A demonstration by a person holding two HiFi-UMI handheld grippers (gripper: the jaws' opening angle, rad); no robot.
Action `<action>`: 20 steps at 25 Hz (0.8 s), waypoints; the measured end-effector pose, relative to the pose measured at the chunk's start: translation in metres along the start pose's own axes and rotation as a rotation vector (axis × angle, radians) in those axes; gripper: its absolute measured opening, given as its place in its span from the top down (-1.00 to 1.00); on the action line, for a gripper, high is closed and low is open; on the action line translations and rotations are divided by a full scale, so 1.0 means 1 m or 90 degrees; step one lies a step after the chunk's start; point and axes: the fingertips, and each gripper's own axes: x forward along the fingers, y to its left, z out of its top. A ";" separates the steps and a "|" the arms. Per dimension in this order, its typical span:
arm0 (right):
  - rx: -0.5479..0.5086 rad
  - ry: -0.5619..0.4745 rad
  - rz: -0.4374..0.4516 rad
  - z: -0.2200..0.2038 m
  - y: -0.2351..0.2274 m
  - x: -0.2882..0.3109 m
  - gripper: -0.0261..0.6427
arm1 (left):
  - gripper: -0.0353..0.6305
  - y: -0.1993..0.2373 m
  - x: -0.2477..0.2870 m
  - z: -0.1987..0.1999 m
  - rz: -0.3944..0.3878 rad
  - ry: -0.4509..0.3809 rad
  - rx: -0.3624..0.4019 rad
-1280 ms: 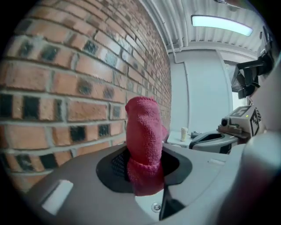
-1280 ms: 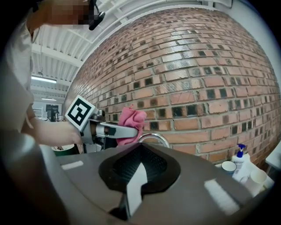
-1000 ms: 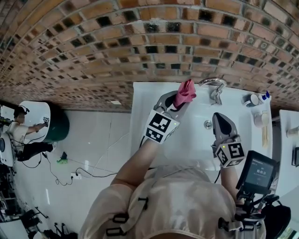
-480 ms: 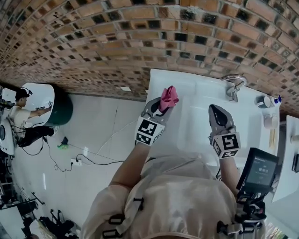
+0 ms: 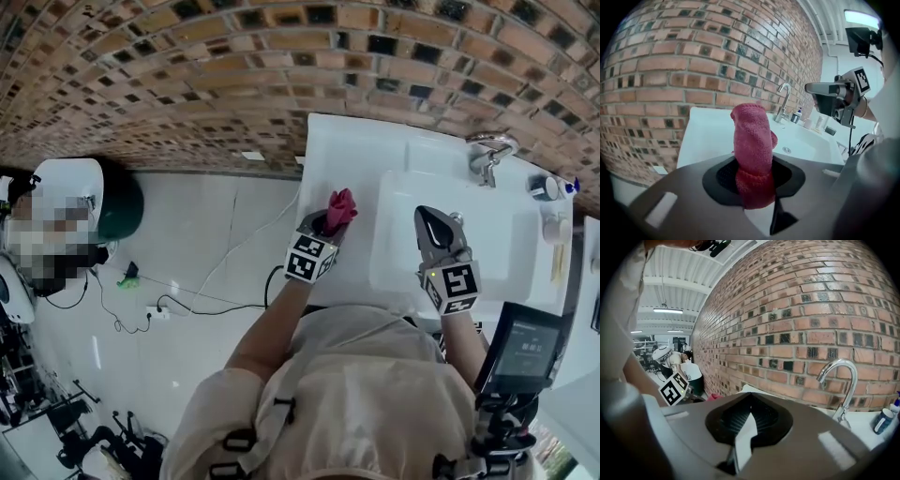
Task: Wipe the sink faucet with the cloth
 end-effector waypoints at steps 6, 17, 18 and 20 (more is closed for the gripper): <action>0.022 0.026 0.000 -0.017 0.006 0.001 0.95 | 0.49 -0.003 0.023 -0.021 -0.006 0.057 0.007; 0.038 0.037 -0.005 -0.028 0.004 -0.004 0.95 | 0.08 -0.005 0.017 -0.010 0.018 0.053 0.059; 0.038 0.034 -0.005 -0.027 0.003 -0.004 0.95 | 0.07 -0.006 0.012 -0.002 0.018 0.035 0.056; 0.036 0.025 -0.003 -0.022 0.002 -0.003 0.95 | 0.07 -0.009 -0.001 0.023 0.018 -0.025 0.045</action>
